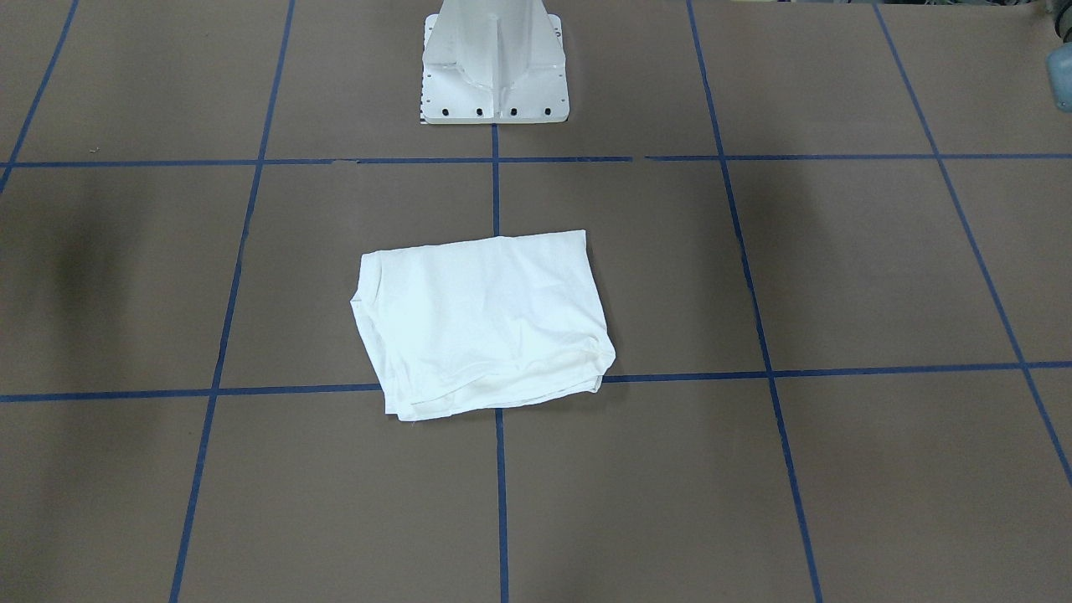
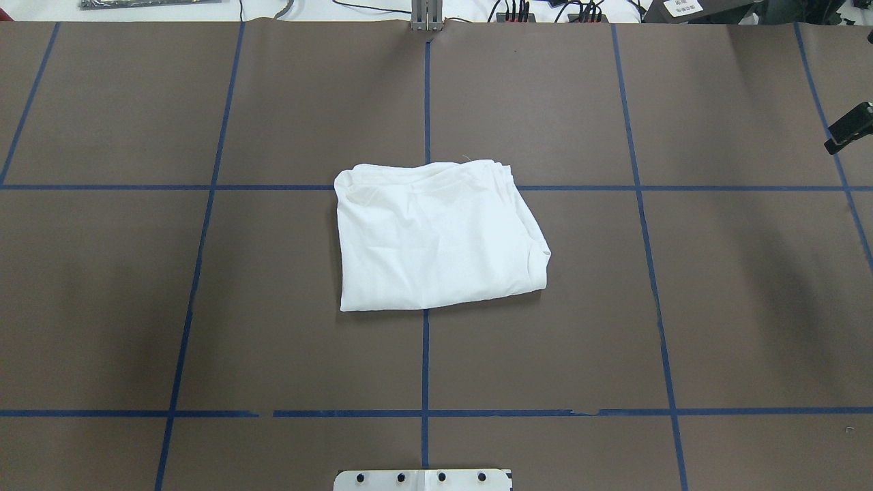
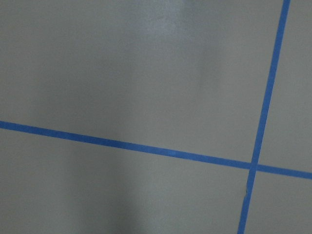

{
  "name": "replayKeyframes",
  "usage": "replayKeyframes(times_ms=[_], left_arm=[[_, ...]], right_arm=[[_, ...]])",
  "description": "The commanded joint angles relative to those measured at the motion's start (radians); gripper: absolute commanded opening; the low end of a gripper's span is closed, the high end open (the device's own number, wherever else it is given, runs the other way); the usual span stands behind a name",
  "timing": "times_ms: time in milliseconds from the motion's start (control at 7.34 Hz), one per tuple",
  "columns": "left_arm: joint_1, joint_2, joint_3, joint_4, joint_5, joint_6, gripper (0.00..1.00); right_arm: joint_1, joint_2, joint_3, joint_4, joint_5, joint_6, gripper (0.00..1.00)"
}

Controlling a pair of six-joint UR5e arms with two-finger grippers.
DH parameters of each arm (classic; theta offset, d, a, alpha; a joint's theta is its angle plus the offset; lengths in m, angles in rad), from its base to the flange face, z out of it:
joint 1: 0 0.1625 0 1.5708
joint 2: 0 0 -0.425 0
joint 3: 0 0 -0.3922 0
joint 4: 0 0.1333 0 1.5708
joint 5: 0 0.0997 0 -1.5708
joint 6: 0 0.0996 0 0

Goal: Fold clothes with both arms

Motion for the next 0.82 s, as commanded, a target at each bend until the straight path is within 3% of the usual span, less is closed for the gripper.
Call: replayKeyframes(times_ms=[0, 272, 408, 681], left_arm=[[-0.004, 0.041, -0.016, 0.101, -0.006, 0.046, 1.00], [-0.033, 0.035, -0.062, 0.363, -0.005, 0.369, 1.00], [-0.076, 0.032, -0.098, 0.435, -0.006, 0.383, 1.00], [-0.084, 0.043, -0.073, 0.459, -0.128, 0.389, 1.00]], right_arm=[[0.057, -0.038, 0.002, 0.000, 0.096, 0.073, 1.00], [0.091, -0.087, 0.016, 0.005, 0.139, 0.075, 1.00], [0.114, -0.095, 0.018, 0.005, 0.136, 0.075, 1.00], [0.137, -0.125, 0.030, 0.008, 0.139, 0.058, 1.00]])
